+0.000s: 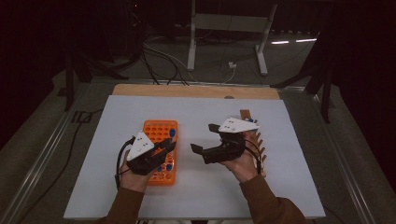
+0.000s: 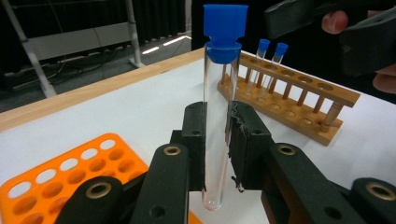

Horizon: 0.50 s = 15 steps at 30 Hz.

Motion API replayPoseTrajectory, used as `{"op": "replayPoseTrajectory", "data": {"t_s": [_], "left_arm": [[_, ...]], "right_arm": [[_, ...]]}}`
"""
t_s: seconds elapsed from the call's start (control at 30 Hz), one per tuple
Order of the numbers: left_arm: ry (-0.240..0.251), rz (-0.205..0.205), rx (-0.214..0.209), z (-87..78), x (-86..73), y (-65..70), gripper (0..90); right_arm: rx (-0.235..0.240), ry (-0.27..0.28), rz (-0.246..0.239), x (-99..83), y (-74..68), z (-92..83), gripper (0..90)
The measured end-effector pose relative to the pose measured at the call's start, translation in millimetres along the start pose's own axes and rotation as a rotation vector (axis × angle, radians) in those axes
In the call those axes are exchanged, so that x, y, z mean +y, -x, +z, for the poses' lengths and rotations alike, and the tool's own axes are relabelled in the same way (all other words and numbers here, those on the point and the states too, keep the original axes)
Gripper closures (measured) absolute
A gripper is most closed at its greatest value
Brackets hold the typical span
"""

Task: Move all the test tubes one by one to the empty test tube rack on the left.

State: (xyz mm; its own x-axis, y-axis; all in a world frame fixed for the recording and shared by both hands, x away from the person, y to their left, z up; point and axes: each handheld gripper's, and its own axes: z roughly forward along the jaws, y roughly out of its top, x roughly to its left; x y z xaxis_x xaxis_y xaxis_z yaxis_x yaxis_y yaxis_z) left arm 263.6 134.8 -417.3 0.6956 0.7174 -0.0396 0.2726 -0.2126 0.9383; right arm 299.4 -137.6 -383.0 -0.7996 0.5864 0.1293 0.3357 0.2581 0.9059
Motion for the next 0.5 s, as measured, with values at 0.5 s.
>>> {"op": "replayPoseTrajectory", "data": {"t_s": [0.5], "left_arm": [[0.017, -0.034, 0.034, -21.1, -10.3, -11.2, 78.2]], "right_arm": [[-0.058, 0.012, -0.001, -15.4, 15.4, -24.5, 0.0]]}}
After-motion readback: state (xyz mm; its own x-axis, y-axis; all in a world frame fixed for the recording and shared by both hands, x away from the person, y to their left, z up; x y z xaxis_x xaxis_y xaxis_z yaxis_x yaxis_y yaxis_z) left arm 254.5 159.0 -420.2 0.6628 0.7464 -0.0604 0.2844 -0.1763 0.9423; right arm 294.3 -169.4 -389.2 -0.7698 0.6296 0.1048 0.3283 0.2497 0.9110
